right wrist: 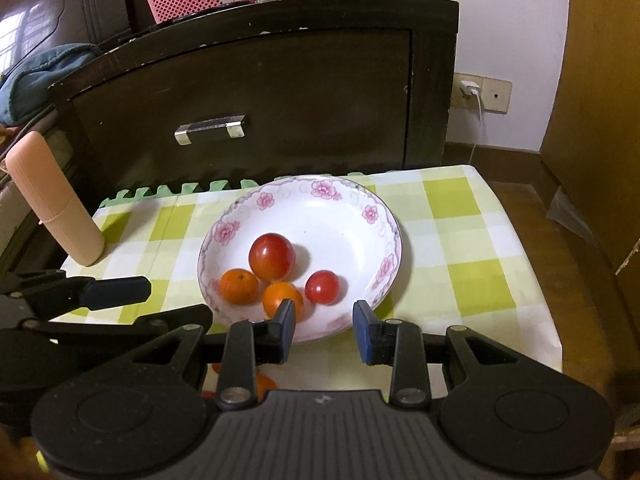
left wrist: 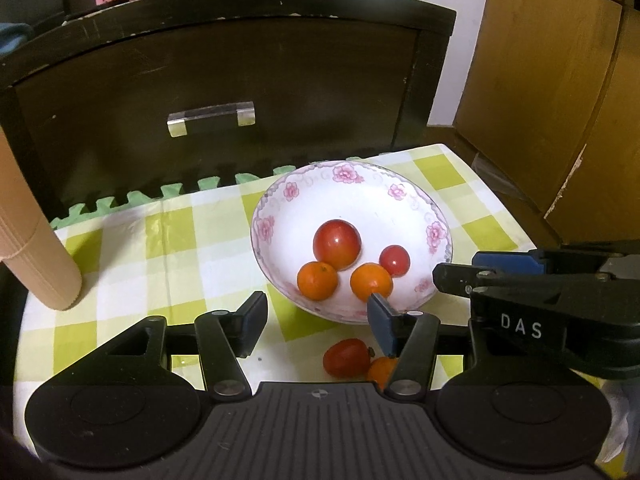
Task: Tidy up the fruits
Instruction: 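Withdraw both tools from the bowl toward the remaining loose fruit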
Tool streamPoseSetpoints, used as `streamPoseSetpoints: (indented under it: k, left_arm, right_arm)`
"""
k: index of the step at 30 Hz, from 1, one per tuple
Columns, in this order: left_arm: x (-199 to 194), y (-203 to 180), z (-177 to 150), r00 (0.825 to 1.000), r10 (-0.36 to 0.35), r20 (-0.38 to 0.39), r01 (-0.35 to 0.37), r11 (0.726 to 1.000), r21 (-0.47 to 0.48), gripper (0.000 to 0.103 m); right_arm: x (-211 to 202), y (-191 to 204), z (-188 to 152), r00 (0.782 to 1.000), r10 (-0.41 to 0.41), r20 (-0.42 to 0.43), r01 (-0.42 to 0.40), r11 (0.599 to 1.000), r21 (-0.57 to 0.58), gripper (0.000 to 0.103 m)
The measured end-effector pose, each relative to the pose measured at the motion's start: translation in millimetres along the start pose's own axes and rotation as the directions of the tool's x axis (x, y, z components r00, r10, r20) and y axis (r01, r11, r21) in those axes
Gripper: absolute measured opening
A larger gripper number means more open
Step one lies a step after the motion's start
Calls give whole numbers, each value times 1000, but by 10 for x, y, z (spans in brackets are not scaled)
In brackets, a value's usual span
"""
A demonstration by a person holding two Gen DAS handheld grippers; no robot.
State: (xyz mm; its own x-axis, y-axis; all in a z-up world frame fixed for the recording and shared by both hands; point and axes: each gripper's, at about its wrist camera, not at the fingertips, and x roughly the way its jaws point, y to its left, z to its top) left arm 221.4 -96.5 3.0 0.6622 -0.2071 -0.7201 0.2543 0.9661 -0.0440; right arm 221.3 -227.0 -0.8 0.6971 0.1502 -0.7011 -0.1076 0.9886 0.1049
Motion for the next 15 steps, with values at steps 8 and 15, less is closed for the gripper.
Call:
streamPoseSetpoints:
  k: [8, 15]
  left_arm:
    - [-94, -18, -81, 1000, -1, -4, 1, 1000, 9, 63]
    - [-117, -29, -165, 1000, 1, -19, -1, 1000, 24, 61]
  right_arm:
    - [-81, 35, -96, 1000, -3, -4, 3, 1000, 2, 31]
    - [-101, 77, -175, 1000, -11, -21, 11, 1000, -15, 31]
